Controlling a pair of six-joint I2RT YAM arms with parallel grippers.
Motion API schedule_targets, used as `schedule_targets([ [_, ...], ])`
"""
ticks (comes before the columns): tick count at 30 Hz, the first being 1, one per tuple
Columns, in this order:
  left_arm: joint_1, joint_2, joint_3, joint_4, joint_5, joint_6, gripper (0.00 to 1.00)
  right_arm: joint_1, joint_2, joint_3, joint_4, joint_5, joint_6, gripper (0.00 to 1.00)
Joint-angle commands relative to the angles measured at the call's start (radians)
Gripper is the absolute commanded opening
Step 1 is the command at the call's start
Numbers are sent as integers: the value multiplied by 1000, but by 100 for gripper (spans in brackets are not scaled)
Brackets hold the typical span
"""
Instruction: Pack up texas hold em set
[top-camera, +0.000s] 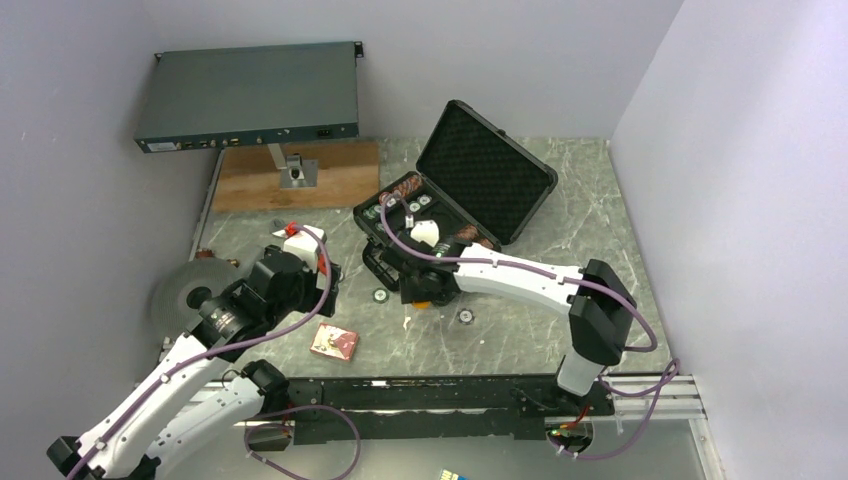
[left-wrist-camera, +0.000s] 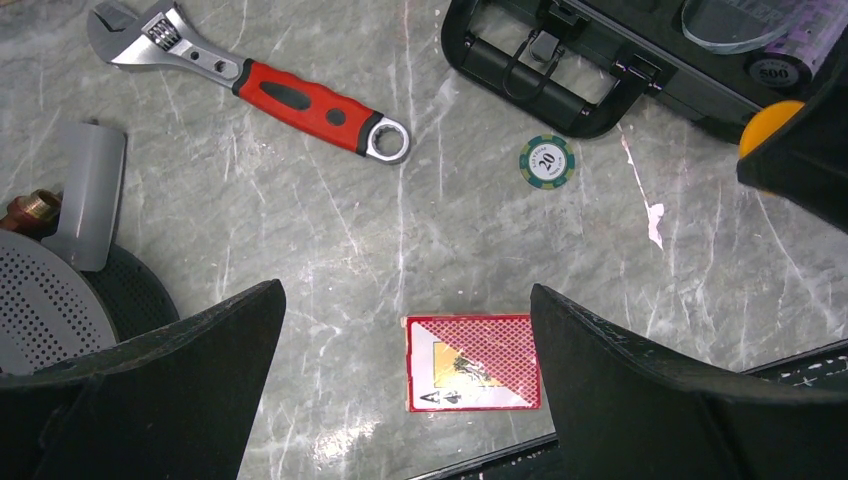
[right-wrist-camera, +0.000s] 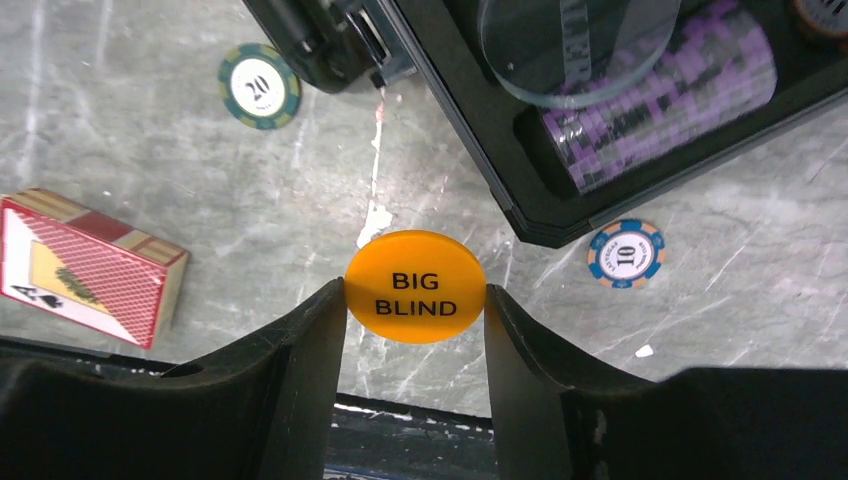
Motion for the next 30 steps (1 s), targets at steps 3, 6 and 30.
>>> schedule_targets([
  [3, 3, -9, 4, 20, -21, 12, 100, -56, -7, 139, -44, 38, -111, 47],
  [6, 3, -13, 4, 20, -24, 11, 100, -88, -1, 180, -47, 37, -144, 47],
  [30, 3, -21, 2, 20, -22, 8, 100, -392, 193, 471, 2, -9, -307, 47],
])
